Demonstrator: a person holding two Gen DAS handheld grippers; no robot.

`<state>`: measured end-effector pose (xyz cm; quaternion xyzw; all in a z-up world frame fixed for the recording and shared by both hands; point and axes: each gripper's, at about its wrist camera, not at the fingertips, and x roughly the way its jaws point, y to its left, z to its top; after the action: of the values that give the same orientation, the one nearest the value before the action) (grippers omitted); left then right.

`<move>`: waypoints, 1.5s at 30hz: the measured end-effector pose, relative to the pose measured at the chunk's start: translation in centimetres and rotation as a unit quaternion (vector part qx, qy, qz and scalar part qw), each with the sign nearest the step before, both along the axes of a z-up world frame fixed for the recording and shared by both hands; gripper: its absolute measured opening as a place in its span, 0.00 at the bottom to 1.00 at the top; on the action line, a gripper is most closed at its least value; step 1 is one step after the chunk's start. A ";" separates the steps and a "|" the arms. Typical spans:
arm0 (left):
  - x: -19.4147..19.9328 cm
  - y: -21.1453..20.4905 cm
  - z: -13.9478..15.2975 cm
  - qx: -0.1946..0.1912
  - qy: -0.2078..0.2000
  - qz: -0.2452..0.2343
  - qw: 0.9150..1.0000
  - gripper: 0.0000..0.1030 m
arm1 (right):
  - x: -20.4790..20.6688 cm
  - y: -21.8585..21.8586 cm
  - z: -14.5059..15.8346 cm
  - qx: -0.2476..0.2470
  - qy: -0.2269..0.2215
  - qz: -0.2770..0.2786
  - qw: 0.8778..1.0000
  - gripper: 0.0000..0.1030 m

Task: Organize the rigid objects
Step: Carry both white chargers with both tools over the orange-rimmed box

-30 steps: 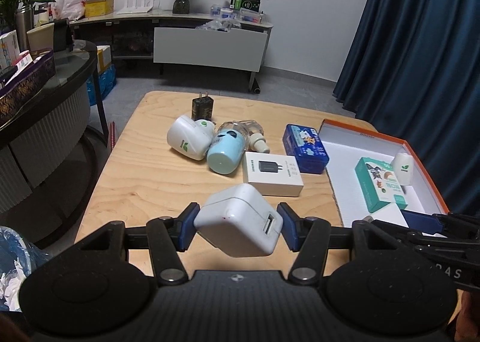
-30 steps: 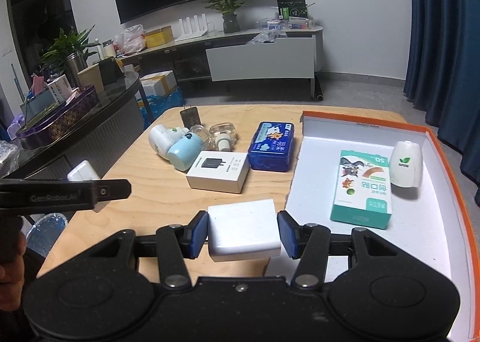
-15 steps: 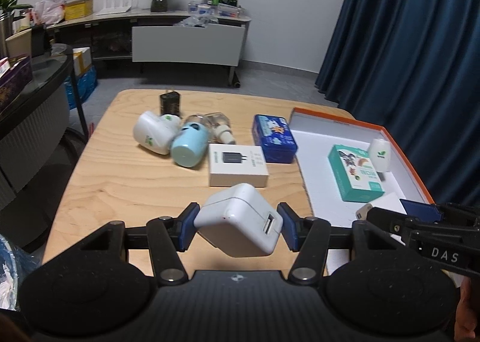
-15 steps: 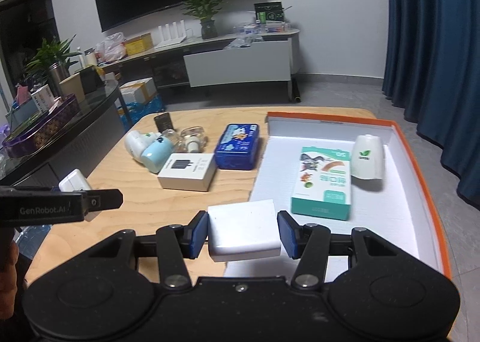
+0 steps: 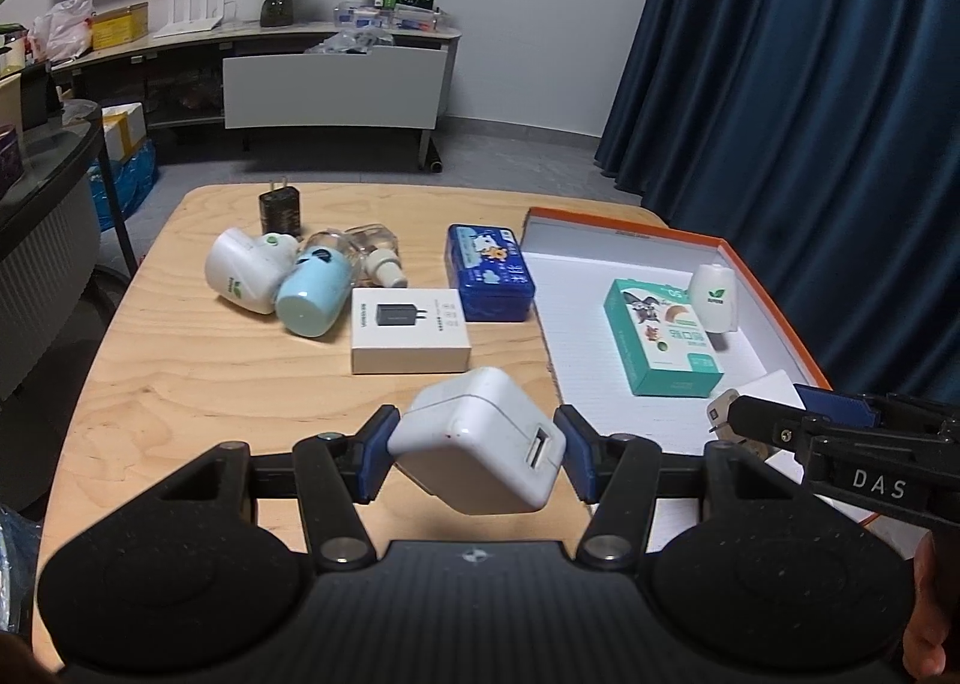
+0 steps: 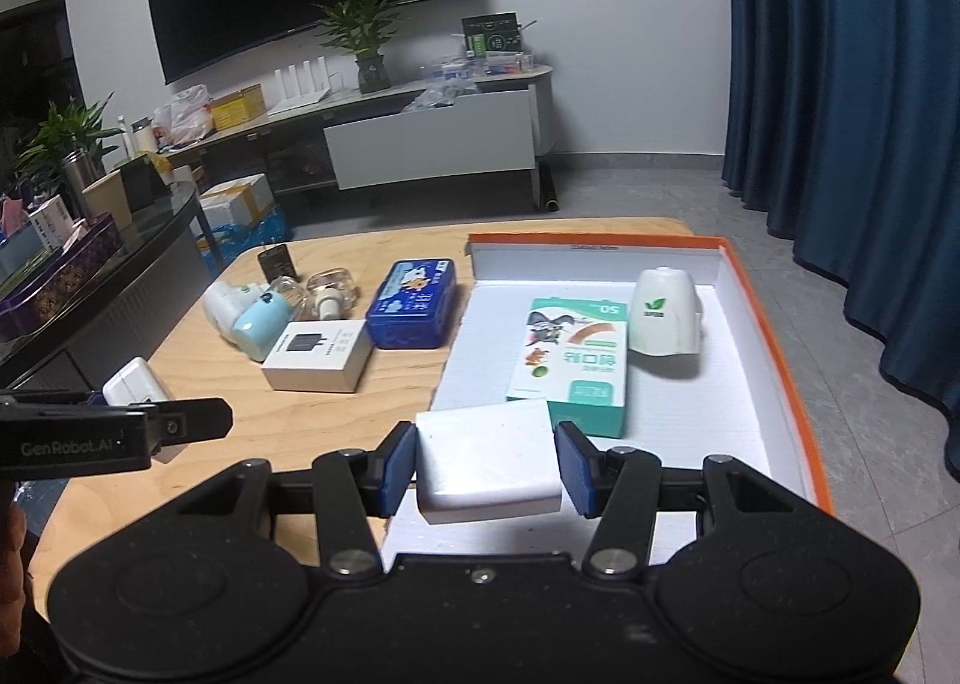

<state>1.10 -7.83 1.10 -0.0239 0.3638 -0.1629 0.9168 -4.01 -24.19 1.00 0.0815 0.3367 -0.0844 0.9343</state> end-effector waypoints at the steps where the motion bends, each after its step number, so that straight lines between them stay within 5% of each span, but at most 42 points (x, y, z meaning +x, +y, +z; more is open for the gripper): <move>1: 0.0 -0.1 0.0 -0.001 0.000 -0.001 1.000 0.55 | -0.1 -0.1 0.0 0.000 0.000 -0.002 1.000 0.60; 33: 0.2 -8.6 -0.6 -0.009 0.012 -0.091 0.996 0.55 | -4.2 -6.4 1.0 -0.019 -0.011 -0.086 0.996 0.60; 45: 0.6 -9.8 -1.1 -0.005 0.022 -0.100 0.995 0.55 | -3.2 -6.9 0.5 -0.019 -0.013 -0.073 0.997 0.60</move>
<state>1.68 -17.62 -0.02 0.0039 0.3834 -0.2548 0.8877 -7.18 -31.09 1.52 0.0892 0.3160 -0.1574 0.9314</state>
